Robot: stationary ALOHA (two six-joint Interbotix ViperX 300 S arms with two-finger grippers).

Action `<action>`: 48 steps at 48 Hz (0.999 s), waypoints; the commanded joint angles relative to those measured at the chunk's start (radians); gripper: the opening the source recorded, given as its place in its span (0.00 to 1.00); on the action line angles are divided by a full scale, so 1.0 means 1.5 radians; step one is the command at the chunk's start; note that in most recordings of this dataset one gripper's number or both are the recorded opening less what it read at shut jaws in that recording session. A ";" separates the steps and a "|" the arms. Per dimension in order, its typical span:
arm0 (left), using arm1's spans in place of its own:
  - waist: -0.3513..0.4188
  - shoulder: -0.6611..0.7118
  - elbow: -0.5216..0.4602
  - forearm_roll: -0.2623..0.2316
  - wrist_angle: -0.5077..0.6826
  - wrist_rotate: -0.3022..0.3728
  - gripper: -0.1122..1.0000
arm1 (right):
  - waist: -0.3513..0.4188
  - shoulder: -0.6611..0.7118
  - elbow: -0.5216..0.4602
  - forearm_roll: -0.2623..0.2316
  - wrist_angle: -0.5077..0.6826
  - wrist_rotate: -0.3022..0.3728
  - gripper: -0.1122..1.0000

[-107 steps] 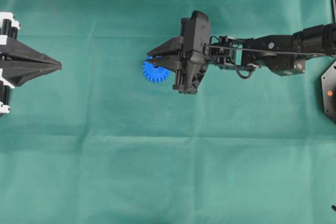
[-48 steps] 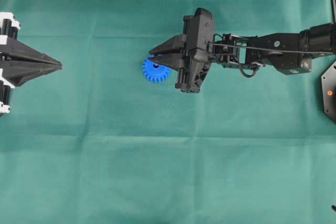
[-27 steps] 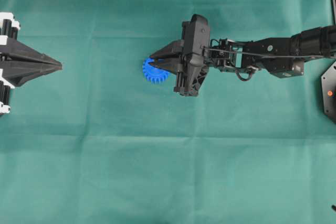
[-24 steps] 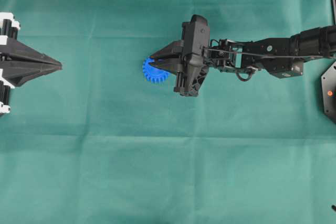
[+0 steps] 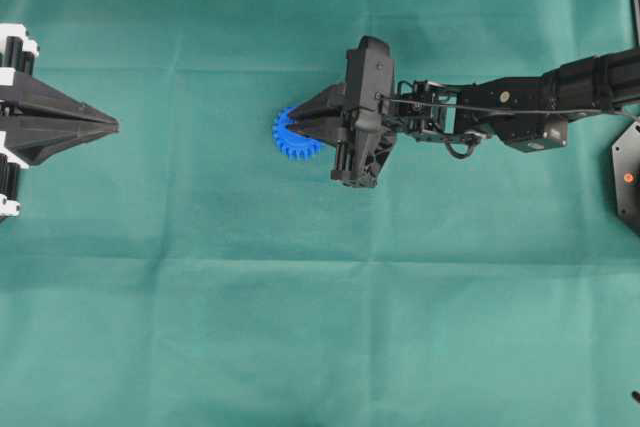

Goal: Insert the shaft placed at a random location into the center hole of the small gear at another random location.
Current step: 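Lower the shaft into the gear's center hole with the right gripper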

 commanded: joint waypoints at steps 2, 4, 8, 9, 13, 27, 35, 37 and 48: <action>-0.001 0.005 -0.012 0.001 -0.003 0.001 0.10 | 0.003 -0.010 -0.011 0.002 -0.011 -0.001 0.20; -0.001 0.006 -0.012 0.002 -0.003 0.001 0.10 | 0.004 -0.009 -0.011 0.002 -0.011 -0.002 0.20; -0.001 0.005 -0.012 0.002 -0.003 0.001 0.10 | 0.004 -0.008 -0.010 0.002 -0.010 -0.001 0.20; -0.001 0.006 -0.012 0.002 -0.003 0.001 0.10 | 0.004 -0.008 -0.011 0.002 -0.009 -0.001 0.20; -0.001 0.006 -0.012 0.002 -0.003 0.001 0.10 | 0.004 -0.008 -0.011 0.002 -0.009 -0.001 0.20; -0.001 0.006 -0.012 0.002 -0.003 0.001 0.10 | 0.005 -0.008 -0.011 0.002 -0.011 -0.001 0.21; -0.001 0.006 -0.012 0.001 -0.003 0.000 0.10 | 0.005 -0.008 -0.011 0.002 -0.011 -0.001 0.25; -0.001 0.006 -0.013 0.002 -0.003 0.000 0.10 | 0.005 -0.008 -0.011 0.002 -0.011 -0.001 0.33; -0.001 0.005 -0.013 0.002 -0.003 -0.001 0.10 | 0.005 -0.015 -0.014 0.002 -0.010 -0.002 0.83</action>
